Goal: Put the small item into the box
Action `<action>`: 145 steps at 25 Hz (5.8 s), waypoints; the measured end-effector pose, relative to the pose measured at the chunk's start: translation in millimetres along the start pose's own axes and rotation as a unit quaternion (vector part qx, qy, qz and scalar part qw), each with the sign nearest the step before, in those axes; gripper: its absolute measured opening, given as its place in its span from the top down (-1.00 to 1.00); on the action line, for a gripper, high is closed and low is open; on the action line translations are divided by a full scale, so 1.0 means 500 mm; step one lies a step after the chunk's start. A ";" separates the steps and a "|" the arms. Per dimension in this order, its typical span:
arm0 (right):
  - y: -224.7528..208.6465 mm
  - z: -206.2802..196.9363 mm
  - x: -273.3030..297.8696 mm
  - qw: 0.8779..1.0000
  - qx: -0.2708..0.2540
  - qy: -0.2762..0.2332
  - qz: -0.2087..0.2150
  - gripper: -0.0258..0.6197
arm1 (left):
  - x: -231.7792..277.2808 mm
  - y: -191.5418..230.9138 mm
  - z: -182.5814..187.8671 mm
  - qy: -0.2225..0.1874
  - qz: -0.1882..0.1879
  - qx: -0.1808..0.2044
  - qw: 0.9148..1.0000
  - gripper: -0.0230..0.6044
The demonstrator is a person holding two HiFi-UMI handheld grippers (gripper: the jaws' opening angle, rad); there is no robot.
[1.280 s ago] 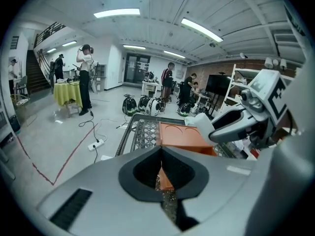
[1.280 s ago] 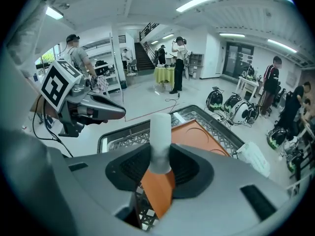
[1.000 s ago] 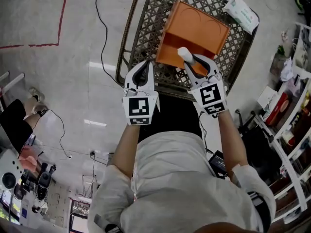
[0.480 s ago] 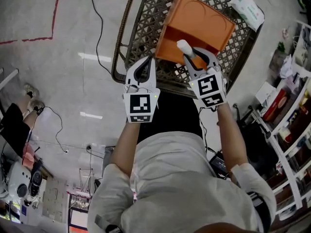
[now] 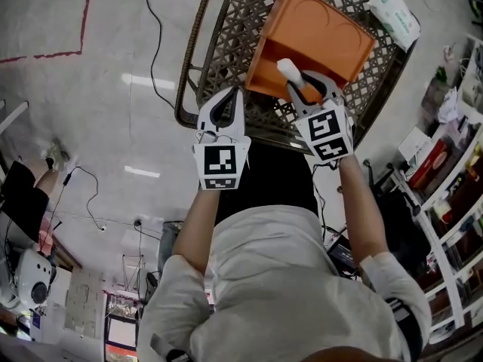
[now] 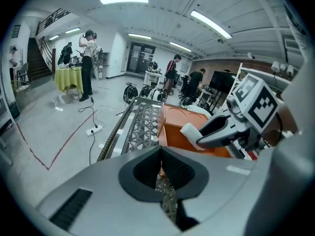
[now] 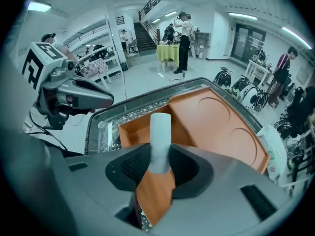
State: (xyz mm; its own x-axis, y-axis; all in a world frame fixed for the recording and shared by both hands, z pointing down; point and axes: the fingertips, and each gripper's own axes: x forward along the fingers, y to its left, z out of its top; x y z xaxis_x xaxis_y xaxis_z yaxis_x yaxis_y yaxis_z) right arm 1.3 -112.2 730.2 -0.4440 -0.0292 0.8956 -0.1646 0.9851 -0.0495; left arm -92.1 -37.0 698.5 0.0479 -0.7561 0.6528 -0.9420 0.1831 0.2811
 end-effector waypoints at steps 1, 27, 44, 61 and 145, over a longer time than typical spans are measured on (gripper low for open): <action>0.000 -0.001 0.005 1.000 0.001 0.003 0.001 0.55 | 0.001 0.002 -0.004 0.003 0.001 -0.001 1.000 0.90; -0.002 -0.029 0.093 0.998 0.005 0.066 0.004 0.54 | -0.027 0.046 -0.055 0.023 0.027 -0.036 0.999 0.90; -0.008 -0.037 0.107 0.998 0.013 0.069 -0.003 0.54 | -0.042 0.059 -0.069 0.025 0.030 -0.041 0.998 0.90; 0.004 0.005 0.041 0.997 0.045 0.044 -0.033 0.37 | -0.090 0.078 -0.030 0.010 0.013 -0.032 0.999 0.90; 0.121 0.111 -0.890 0.793 0.148 -0.481 -0.342 0.91 | -0.464 -0.438 0.429 -0.263 -0.172 0.176 0.933 0.90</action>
State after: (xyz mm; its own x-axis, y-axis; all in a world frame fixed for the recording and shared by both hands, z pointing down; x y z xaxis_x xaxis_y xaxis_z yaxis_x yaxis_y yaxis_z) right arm 139.9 -49.1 304.2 -0.6045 -0.7966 0.0117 -0.7940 0.6036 0.0729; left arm 32.0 -36.5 334.7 0.2845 -0.9529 0.1052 -0.9562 -0.2743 0.1022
